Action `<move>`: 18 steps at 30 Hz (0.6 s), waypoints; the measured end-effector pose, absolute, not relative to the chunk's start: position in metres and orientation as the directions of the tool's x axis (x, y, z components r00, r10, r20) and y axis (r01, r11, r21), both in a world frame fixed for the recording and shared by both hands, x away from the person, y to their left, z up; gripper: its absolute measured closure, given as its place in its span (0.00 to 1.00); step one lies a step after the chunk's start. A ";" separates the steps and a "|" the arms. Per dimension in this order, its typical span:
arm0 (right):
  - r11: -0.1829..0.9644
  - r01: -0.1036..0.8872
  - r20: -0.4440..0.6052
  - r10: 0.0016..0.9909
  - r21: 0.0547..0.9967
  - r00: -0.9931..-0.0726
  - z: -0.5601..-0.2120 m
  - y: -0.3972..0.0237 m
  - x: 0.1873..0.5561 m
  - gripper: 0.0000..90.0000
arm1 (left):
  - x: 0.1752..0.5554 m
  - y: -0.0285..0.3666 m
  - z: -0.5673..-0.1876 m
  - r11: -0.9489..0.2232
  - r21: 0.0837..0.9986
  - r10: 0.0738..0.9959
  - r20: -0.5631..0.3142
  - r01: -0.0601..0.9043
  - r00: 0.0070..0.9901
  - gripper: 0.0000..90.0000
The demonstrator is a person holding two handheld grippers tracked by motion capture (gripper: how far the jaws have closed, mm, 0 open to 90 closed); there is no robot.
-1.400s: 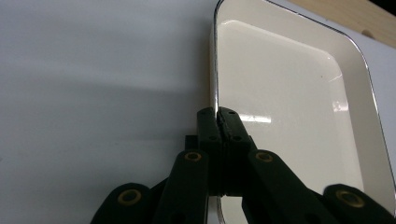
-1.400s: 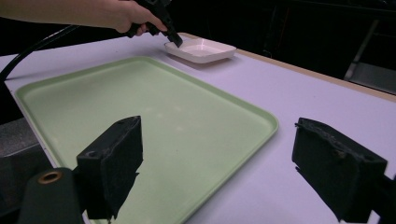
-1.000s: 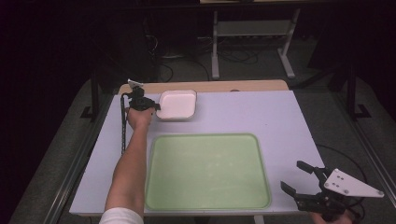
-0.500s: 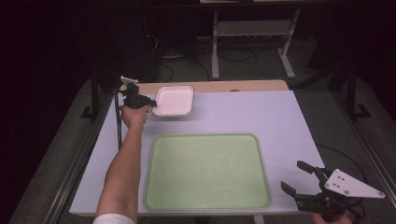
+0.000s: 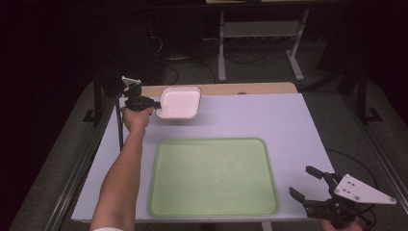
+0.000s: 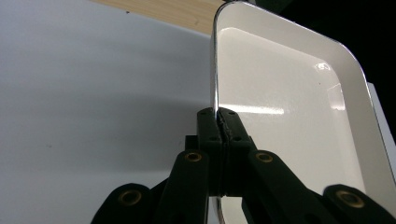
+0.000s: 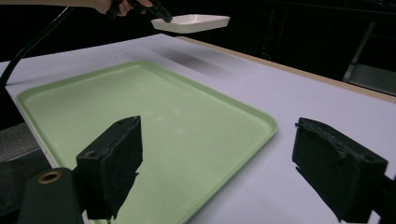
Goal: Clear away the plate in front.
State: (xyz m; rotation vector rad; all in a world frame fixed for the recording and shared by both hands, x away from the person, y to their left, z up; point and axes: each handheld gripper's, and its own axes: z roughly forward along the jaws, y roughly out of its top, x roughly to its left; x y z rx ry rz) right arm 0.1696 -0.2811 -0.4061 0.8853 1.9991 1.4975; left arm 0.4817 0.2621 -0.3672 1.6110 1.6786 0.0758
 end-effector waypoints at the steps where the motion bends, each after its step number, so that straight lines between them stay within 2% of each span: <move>1: 0.190 0.208 -0.001 0.741 0.960 -0.671 -0.406 -0.281 0.170 0.17 | 0.481 0.262 -0.366 0.186 0.545 0.865 -0.485 0.818 0.126 0.99; 18: 0.191 0.203 -0.004 0.740 0.960 -0.673 -0.405 -0.279 0.168 0.17 | 0.456 0.257 -0.349 0.173 0.565 0.848 -0.503 0.807 0.170 0.99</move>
